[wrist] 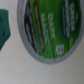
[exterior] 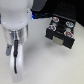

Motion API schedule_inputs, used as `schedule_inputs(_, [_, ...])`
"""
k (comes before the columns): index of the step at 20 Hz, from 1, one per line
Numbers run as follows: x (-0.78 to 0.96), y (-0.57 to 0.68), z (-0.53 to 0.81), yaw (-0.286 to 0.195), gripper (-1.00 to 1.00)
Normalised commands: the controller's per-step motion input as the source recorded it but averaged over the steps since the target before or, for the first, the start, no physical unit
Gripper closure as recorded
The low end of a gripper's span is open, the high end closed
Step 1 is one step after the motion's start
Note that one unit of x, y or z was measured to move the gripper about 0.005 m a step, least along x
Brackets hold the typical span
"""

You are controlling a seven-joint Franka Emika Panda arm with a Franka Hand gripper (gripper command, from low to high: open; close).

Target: Open the kcup holder, insert the kcup into the holder, and close the kcup holder

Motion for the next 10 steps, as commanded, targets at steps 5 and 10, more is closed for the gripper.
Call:
schedule_inputs(5, [0.02,-0.03,0.00,-0.065,1.00])
schedule_inputs(10, [0.06,-0.02,0.13,-0.052,1.00])
